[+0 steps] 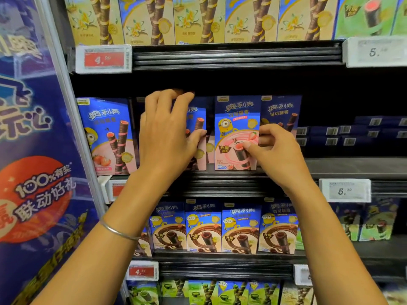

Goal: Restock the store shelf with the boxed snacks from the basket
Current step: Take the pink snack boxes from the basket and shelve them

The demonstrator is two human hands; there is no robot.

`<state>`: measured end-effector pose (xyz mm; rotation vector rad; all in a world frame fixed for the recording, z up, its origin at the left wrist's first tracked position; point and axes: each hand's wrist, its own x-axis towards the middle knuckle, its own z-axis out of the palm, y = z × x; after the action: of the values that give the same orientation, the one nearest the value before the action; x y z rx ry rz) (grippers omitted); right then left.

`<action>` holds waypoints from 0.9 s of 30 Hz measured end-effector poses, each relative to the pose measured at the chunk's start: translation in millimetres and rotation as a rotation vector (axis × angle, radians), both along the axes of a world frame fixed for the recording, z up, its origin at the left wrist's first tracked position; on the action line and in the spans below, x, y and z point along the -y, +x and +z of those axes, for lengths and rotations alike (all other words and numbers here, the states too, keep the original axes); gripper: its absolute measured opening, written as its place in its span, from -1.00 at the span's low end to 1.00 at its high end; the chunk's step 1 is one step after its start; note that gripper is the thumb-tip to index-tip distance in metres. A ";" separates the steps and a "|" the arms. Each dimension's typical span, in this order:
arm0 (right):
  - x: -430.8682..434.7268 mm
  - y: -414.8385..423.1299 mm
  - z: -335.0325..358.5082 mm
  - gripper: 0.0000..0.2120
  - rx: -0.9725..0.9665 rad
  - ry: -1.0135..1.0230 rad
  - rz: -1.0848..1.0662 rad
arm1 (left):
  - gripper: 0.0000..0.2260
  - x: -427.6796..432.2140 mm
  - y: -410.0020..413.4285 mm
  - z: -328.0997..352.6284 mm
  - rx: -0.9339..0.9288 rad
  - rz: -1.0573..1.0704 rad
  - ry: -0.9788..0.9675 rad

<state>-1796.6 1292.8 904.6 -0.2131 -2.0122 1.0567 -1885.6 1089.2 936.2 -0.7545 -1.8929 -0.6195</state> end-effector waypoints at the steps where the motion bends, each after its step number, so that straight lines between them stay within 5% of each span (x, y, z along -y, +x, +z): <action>1: -0.7 0.6 -0.4 -0.63 0.002 -0.002 0.007 | -0.39 -0.9 -0.3 -0.5 -0.002 0.009 0.004; 12: -4.3 9.0 2.2 -0.61 0.063 0.005 0.108 | -0.42 -12.0 3.6 -1.8 0.019 0.001 0.053; 19: -36.5 7.4 12.3 -0.68 -0.241 -0.091 -0.256 | -0.45 -19.1 14.3 8.0 -0.008 0.069 0.029; 22: -61.2 -4.8 17.6 -0.52 -0.137 -0.146 -0.378 | -0.43 -25.7 16.0 15.9 -0.046 0.072 -0.058; 27: -87.3 -21.7 16.7 -0.66 -0.015 -0.263 -0.258 | -0.51 -36.2 9.4 28.3 0.009 0.086 -0.215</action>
<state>-1818.3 1380.1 921.3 -0.5854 -1.7703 1.1475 -1876.2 1125.4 964.5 -0.8025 -2.0099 -0.3705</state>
